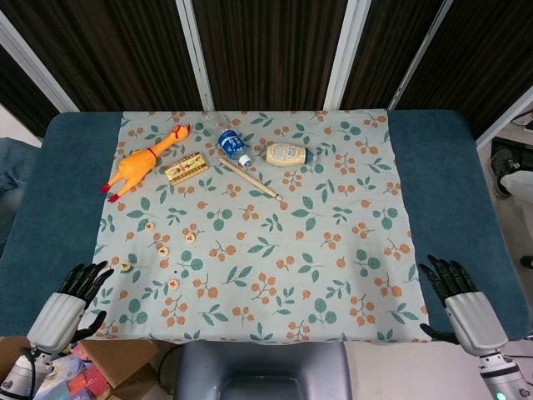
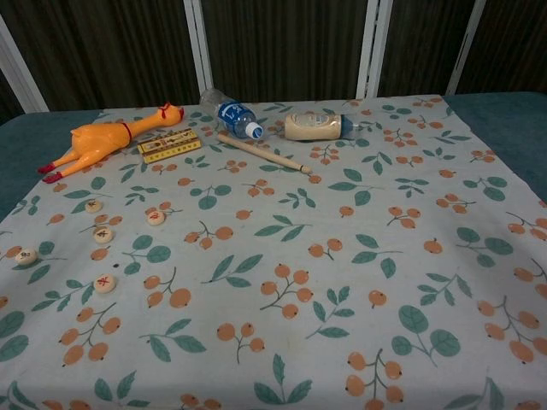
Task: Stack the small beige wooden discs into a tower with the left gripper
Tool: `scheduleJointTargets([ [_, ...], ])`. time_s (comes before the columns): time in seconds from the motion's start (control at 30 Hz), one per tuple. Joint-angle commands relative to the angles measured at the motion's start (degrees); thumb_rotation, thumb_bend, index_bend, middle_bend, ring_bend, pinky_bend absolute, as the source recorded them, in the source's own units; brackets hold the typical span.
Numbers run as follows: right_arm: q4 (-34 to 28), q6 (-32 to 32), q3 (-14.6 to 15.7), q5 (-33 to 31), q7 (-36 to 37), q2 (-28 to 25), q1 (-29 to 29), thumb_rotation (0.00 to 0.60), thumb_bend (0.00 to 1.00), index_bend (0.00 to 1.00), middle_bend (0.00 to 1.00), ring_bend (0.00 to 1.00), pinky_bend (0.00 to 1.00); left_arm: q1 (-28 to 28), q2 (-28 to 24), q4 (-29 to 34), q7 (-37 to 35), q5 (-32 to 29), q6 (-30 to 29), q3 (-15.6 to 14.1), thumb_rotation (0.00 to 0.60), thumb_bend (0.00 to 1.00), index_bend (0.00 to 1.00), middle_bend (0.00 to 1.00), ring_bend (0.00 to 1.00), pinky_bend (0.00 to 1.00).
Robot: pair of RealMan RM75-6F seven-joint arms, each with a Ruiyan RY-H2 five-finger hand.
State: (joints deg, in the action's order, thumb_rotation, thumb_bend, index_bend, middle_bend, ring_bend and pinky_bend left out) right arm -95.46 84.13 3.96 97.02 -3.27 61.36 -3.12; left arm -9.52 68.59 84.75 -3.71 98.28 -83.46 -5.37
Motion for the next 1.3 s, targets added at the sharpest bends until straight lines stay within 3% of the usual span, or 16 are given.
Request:
scheduleJointTargets([
  [0.03,-0.03,0.11,0.04,0.02,0.11,-0.13,0.07,0.600,0.18,0.00,0.00,0.00,0.02,-0.06,0.06,-0.01,-0.03,-0.01,0.14,-0.03,0.600,0.43,0.00,0.00,0.00,0.03],
  [0.2,-0.04,0.41,0.24,0.40,0.58,-0.34,0.20,0.600,0.18,0.00,0.00,0.00,0.02,-0.01,0.40,0.06,-0.36,0.17,0.20,-0.25,0.600,0.43,0.00,0.00,0.00,0.03],
  [0.27,-0.02,0.55,0.27,0.56,0.75,-0.38,0.22,0.600,0.18,0.00,0.00,0.00,0.02,0.26,1.67,-0.13,-0.76,0.50,-1.33,0.36,0.600,0.43,0.01,0.05,0.04,0.11],
  [0.3,0.03,0.56,0.28,0.59,0.83,-0.39,0.22,0.600,0.18,0.00,0.00,0.00,0.02,0.38,2.75,-0.74,-1.07,0.83,-2.43,0.83,0.600,0.43,0.02,0.11,0.10,0.22],
  [0.37,0.11,0.42,0.25,0.48,0.99,-0.40,0.16,0.600,0.18,0.00,0.00,0.00,0.02,0.55,6.16,-3.08,-2.93,1.02,-4.60,2.07,0.600,0.43,0.08,0.28,0.29,0.54],
  [0.4,0.12,0.35,0.22,0.39,0.98,-0.39,0.13,0.600,0.18,0.00,0.00,0.00,0.02,0.51,7.68,-4.00,-4.01,0.58,-4.78,2.51,0.600,0.43,0.14,0.47,0.50,0.79],
  [0.43,0.10,0.26,0.19,0.29,0.90,-0.38,0.12,0.600,0.18,0.00,0.00,0.00,0.02,0.16,9.35,-4.92,-5.57,-0.20,-4.05,2.90,0.600,0.43,0.17,0.58,0.62,0.89],
  [0.47,0.05,0.24,0.13,0.21,0.83,-0.34,0.10,0.600,0.18,0.00,0.00,0.00,0.02,-0.40,10.74,-5.37,-7.32,-1.28,-2.70,3.29,0.600,0.43,0.23,0.77,0.81,0.98],
  [0.53,-0.01,0.21,0.10,0.14,0.60,-0.24,0.11,0.600,0.18,0.00,0.00,0.00,0.02,-1.54,12.69,-6.18,-9.44,-3.28,-0.19,4.26,0.600,0.43,0.31,0.96,0.97,1.00],
  [0.6,-0.03,0.05,0.02,-0.05,0.15,-0.07,0.08,0.600,0.18,0.00,0.00,0.00,0.02,-3.22,14.22,-7.41,-9.04,-5.99,3.95,5.38,0.600,0.44,0.34,1.00,1.00,1.00],
  [0.73,-0.06,-0.53,-0.27,-0.75,-0.69,0.30,-0.10,0.600,0.18,0.00,0.00,0.00,0.02,-5.84,17.11,-9.88,-5.95,-11.27,9.85,8.19,0.600,0.44,0.35,1.00,1.00,1.00],
  [0.97,-0.32,-1.68,-0.73,-2.21,-1.87,0.68,-0.44,0.600,0.18,0.00,0.00,0.00,0.02,-8.76,22.20,-16.55,-5.52,-17.90,14.65,12.45,0.600,0.44,0.34,1.00,1.00,1.00],
  [1.13,-0.47,-1.86,-0.89,-2.71,-2.21,0.75,-0.46,0.600,0.18,0.00,0.00,0.00,0.02,-9.94,24.77,-22.12,-6.24,-19.94,17.09,13.07,0.600,0.43,0.34,1.00,1.00,1.00],
  [1.3,-0.55,-2.09,-1.00,-3.04,-2.41,0.83,-0.56,0.600,0.18,0.00,0.00,0.00,0.02,-10.11,24.85,-23.61,-6.03,-20.47,18.26,12.48,0.600,0.43,0.34,1.00,1.00,1.00],
])
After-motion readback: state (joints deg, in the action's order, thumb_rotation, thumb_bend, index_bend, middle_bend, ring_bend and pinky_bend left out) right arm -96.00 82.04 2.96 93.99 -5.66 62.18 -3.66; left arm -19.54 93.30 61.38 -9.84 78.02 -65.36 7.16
